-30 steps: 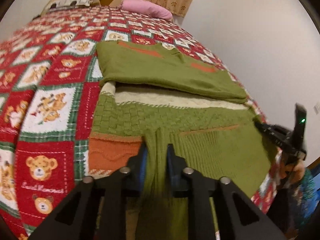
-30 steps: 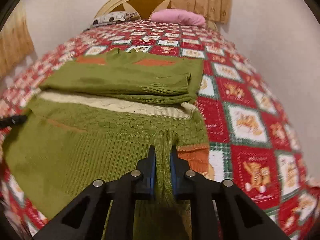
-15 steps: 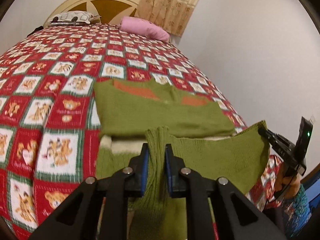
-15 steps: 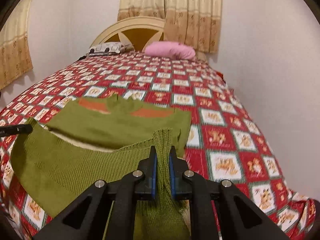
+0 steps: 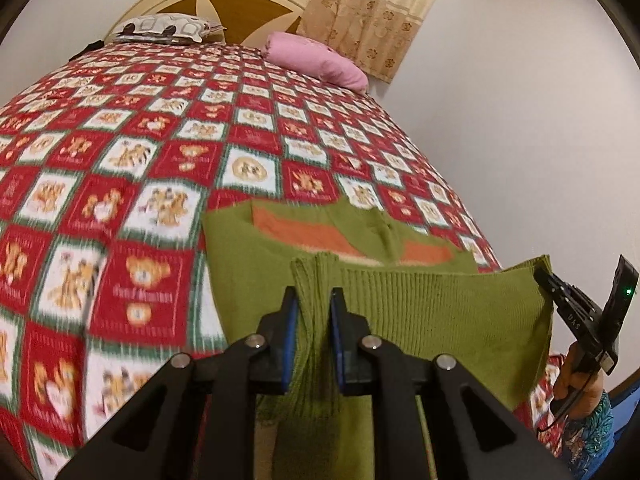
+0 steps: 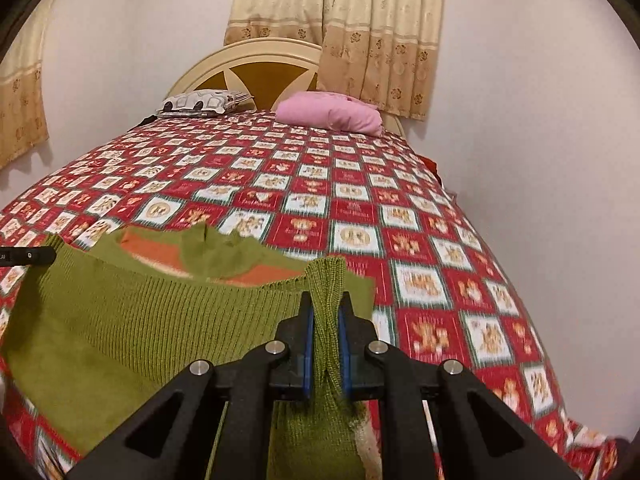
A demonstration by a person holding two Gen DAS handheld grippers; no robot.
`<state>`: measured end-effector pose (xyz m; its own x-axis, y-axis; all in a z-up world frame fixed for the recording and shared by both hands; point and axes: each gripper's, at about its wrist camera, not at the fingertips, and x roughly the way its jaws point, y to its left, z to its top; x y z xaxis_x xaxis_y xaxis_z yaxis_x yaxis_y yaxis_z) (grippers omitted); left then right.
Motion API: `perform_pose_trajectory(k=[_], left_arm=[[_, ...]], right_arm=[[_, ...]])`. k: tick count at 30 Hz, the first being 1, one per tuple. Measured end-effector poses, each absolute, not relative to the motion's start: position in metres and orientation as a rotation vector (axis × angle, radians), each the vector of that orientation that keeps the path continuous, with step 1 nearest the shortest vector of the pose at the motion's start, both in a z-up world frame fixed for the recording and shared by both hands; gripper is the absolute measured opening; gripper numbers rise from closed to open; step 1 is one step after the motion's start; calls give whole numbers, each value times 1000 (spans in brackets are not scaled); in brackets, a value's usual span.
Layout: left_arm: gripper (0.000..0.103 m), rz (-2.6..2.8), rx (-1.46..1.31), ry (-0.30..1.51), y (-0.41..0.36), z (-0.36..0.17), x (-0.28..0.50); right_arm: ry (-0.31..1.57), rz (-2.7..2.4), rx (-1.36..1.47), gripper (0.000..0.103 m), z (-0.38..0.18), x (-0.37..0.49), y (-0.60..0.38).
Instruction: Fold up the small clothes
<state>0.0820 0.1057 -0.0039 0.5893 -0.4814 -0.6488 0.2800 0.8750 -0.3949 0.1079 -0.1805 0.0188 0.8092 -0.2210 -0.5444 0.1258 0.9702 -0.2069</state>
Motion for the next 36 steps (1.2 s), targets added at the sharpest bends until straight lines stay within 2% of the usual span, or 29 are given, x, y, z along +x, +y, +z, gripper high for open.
perform_pose_trajectory(k=[12,21,24,26,28,30,32,36], left_arm=[[16,-384,-245,816,89,-2,163],[16,-231,-191,883,68,-60,205],[20,-221,-178,877,68,-61,203],[26,-205,-172,885,68,-64,203],[42,-182,-178,898,70,-67,206],[49,-155,-192,908,74,-68,207],[49,-165,-217,914,80,-68,202],[47,-134,-138,857,90,-46,172]], right_arm=[[607,-252,-190,9,0,221,-201],[724,-317,-152,10,-62,273,-228],[760,-301,-119,10,-66,277,-235],[804,-285,-114,10,-72,282,-236],[881,-264,-105,15,-81,292,-240],[898,-254,-66,18,-77,293,-245],[880,-219,2,19,-67,285,-255],[700,-318,94,19,-26,223,-274]])
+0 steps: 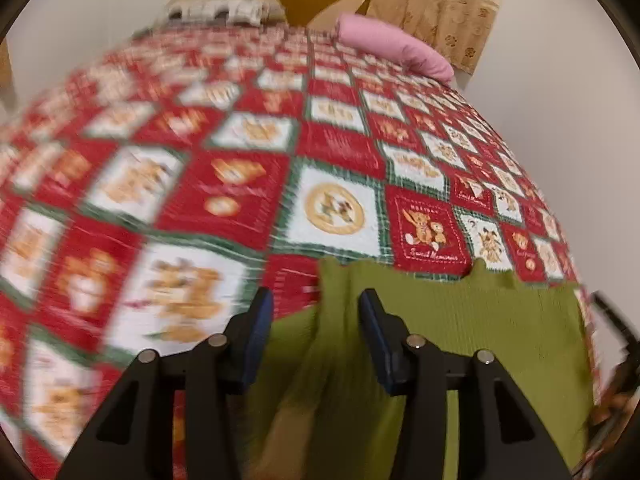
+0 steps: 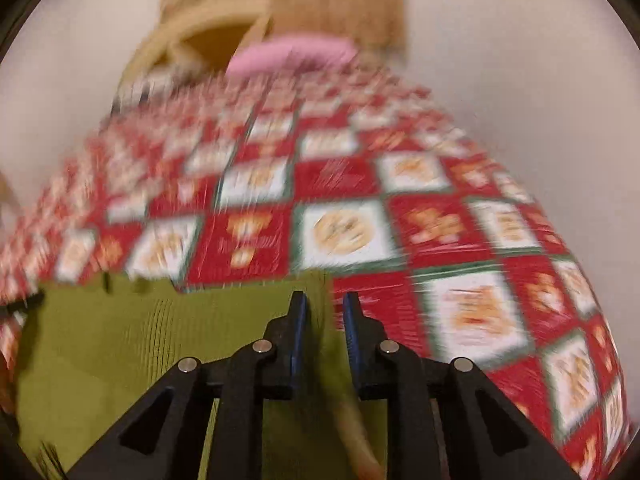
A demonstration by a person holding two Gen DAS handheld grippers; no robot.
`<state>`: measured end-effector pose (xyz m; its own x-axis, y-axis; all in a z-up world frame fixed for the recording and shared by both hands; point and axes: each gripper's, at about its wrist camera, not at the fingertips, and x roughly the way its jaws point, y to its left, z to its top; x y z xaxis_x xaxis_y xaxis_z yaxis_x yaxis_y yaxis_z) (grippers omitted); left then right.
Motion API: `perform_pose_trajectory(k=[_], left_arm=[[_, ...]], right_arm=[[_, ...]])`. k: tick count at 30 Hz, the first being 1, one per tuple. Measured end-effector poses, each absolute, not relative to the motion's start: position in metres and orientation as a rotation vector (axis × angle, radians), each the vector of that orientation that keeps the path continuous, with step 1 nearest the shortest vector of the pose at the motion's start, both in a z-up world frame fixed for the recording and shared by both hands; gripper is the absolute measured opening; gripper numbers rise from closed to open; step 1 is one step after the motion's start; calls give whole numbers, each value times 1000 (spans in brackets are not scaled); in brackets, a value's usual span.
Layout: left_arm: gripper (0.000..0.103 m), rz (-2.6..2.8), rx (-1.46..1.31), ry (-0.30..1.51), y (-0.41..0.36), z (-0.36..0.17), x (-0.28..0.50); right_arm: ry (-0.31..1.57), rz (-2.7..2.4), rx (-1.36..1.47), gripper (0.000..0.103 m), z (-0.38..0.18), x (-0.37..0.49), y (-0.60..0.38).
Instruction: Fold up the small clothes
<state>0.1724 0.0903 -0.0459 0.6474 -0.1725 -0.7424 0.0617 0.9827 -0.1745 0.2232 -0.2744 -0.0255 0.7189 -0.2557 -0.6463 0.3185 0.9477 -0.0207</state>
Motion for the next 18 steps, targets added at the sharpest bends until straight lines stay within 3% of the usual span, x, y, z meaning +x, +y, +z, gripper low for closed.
perform_pose_trajectory(k=[8,13,18], left_arm=[[63,-172,-70,804,85,-27,89],[63,-198,-17,829,53,-42,60],[64,-128,77,825,41,-63,40]], right_arm=[[700,-267,60,19,-13,122,-243],[761,-208,-60,19,-43,115,-193],[870,-212,8,19,-76,100,-199]])
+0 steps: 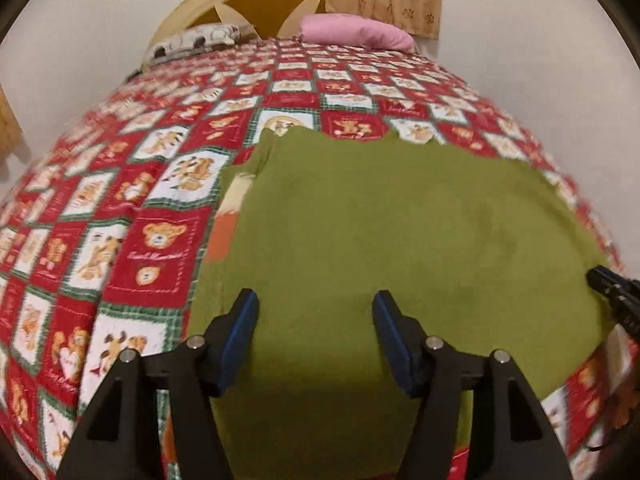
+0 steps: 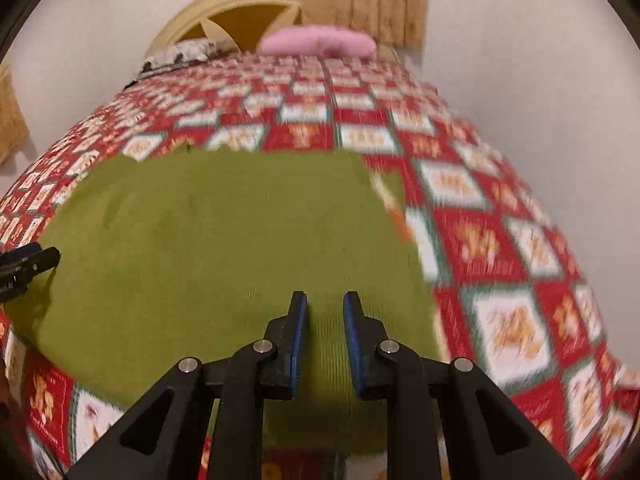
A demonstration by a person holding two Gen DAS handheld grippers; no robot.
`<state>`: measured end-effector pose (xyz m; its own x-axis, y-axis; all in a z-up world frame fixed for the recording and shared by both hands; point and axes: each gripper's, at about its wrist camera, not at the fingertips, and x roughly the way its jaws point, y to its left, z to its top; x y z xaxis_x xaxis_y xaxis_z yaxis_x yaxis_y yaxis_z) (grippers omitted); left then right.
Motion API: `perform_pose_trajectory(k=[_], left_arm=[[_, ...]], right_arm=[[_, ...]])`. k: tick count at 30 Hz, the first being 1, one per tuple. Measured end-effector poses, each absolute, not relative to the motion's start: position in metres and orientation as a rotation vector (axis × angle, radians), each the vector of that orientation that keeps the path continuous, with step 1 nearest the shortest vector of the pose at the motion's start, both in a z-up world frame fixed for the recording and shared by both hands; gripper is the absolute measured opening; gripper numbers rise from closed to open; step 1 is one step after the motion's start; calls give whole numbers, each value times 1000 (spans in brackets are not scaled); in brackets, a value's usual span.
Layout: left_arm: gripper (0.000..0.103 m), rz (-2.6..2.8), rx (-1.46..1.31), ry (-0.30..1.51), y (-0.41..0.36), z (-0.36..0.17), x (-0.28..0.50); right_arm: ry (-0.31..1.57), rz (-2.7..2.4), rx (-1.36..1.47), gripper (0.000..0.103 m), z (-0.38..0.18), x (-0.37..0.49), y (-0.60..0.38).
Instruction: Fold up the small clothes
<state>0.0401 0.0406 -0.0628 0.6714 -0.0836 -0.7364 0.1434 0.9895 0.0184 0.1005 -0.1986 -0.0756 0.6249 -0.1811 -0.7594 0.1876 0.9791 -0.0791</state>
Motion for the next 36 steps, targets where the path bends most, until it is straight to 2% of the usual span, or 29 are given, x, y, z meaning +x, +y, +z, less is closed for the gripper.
perform_pose_trajectory(k=[3,8,14,18,21,23,26,32,36], left_arm=[[76,-63,198,779,29,-71,34],[78,-36,225,769,29,-78,34],[87,-23,202,768,33,-82,38],[91,-32,171,781,37,-82,40],[93,-39,151,791,39,-84,42],[95,-42,133,799,41,-84,44],[103,-46,79,826,48,-86,48],[103,-108,-108,847,75,-87,55],[103,-52,-229,783,99,-77,50]], right_arm=[[839,-200,50,19,-83,81,-207],[799,-206,79,19,-85,69,-211],[795,-221,64,19,-85,70,-209],[748,-450,51,16,-65,48,-206],[667,-369,21,16,-44,33,-173],[675,-276,-3,17,-40,39,-149],[704,-175,-27,17,-43,61,-111],[811,-98,-88,17,-94,97,-70],[797,-101,-93,17,-96,94,-70]])
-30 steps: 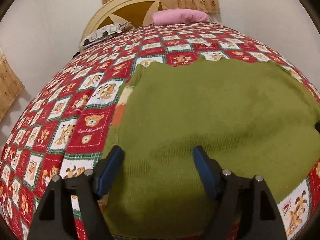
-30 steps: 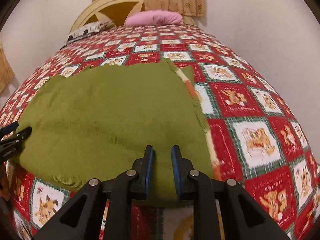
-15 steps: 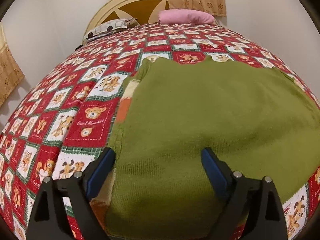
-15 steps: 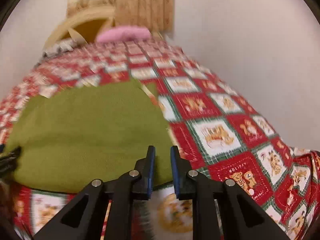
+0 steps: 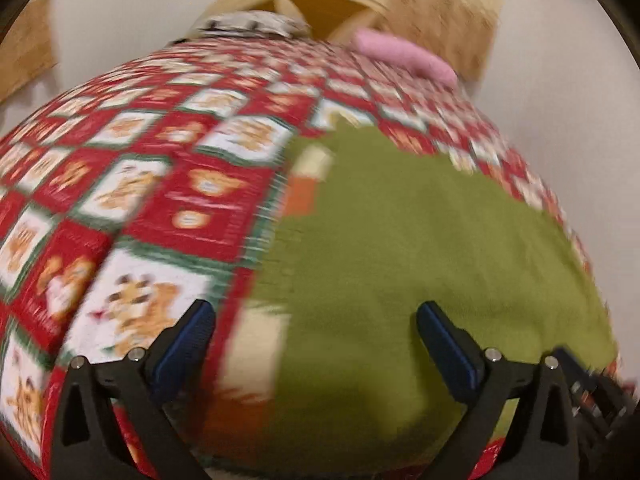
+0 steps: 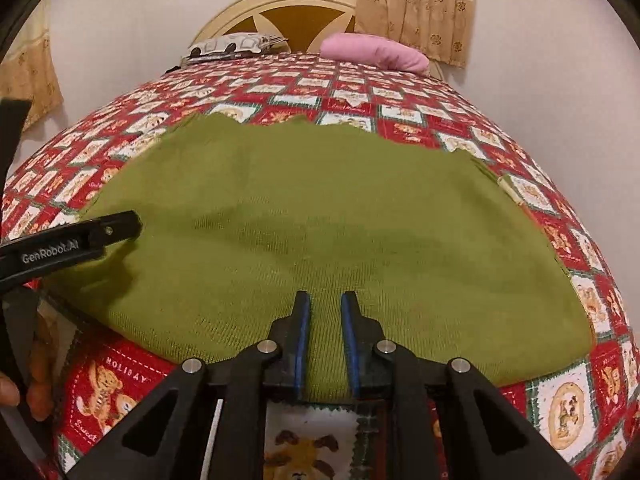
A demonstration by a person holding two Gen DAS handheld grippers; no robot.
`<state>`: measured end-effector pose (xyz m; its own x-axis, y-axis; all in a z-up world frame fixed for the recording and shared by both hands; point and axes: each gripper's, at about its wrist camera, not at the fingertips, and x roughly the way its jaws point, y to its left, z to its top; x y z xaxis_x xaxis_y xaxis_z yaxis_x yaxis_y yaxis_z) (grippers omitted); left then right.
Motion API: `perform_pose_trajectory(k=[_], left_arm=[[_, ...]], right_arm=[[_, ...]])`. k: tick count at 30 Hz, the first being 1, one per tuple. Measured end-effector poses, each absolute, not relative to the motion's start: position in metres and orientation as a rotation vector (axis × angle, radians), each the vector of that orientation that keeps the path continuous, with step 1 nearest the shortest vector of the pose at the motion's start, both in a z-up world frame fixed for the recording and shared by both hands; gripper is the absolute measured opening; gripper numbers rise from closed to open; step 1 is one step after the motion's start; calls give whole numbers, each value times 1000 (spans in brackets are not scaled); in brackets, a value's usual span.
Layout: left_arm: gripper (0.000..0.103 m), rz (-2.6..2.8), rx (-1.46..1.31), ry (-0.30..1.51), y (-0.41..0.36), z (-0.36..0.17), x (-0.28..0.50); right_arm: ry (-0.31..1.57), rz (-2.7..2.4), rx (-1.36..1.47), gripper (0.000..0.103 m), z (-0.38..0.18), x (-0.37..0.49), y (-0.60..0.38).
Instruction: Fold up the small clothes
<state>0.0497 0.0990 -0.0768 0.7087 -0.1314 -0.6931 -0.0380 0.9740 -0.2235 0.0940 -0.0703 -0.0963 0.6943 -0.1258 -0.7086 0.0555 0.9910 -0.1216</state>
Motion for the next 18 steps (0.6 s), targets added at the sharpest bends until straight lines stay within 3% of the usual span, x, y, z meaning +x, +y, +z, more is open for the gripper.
perform_pose_trajectory(k=[6,18], left_arm=[[102,3,-472,755,153,-72,22],[102,-108,-489,804,102,-73,16]], right_arm=[[793,-74,-39,17,-96,93,-77],[783,-49,12,17,-95,88,-81]])
